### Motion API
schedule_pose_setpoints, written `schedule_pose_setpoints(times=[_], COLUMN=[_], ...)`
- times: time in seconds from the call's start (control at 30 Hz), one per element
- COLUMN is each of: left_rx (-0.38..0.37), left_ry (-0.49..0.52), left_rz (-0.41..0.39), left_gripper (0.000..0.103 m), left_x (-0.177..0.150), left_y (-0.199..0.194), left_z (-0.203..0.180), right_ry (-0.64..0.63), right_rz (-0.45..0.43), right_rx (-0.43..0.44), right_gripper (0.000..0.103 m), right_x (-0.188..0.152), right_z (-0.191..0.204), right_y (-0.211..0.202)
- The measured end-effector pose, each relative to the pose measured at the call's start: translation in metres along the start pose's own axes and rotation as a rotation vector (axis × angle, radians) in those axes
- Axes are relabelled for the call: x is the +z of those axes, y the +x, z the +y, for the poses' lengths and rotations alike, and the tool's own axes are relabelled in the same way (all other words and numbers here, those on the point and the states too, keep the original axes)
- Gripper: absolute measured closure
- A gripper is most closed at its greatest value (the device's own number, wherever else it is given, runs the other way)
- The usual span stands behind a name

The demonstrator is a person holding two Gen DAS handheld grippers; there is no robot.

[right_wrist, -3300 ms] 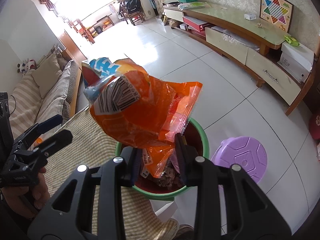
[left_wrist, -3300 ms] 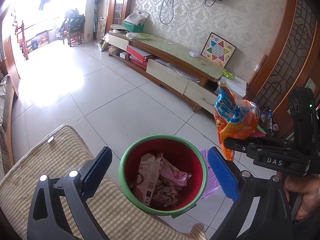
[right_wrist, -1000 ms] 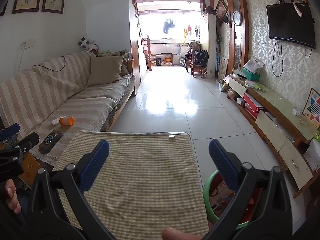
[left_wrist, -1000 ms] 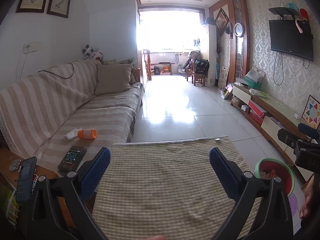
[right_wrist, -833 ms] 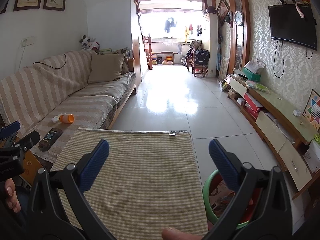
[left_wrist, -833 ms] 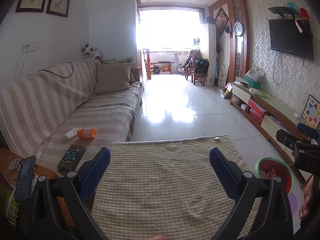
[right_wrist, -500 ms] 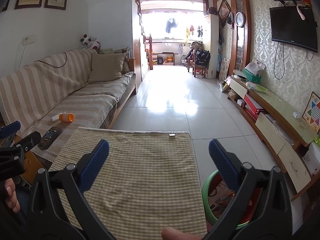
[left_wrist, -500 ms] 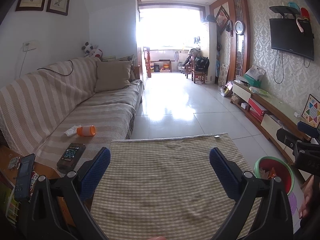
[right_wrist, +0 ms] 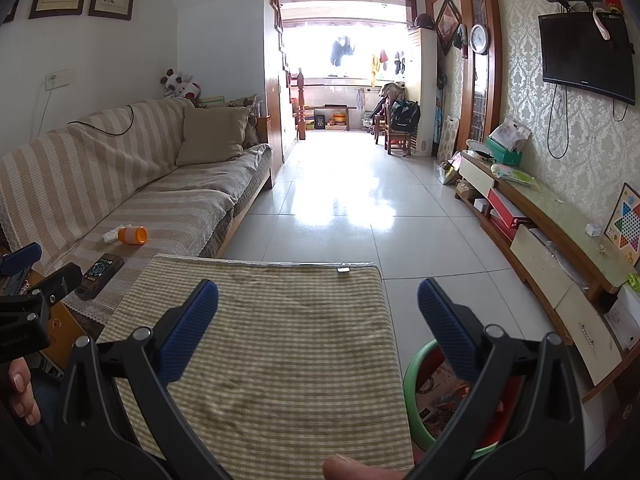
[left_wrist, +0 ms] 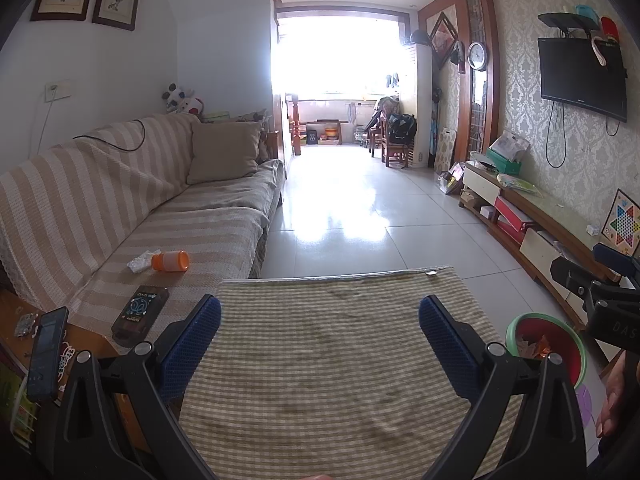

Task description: Collect trash

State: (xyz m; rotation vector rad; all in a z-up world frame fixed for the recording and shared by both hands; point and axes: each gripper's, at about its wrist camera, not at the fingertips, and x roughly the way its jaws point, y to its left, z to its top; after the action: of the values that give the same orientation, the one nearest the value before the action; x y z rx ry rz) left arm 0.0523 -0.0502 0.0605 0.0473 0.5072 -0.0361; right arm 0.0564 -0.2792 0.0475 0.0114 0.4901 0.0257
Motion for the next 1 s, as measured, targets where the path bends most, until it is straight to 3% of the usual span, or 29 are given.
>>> schedule_pose_setpoints(times=[0.8,1.0], left_rx=[-0.003,-0.009], left_ry=[-0.001,-0.004], left_rz=[-0.002,-0.032], left_gripper=[0.008,0.008], left_x=[0.0030,0.0032], left_y=[-0.0020,-0.0074], left_z=[-0.0051,-0.0067], right_ry=[0.001,0.001], right_rz=[0.008,0.008], right_rx=[0.001,0.000], right_gripper=[0.005,0.005], right_x=[-0.0018,-0.0018], right_z=[0.0003,0.0001], right_y=[0.0005,0.0004])
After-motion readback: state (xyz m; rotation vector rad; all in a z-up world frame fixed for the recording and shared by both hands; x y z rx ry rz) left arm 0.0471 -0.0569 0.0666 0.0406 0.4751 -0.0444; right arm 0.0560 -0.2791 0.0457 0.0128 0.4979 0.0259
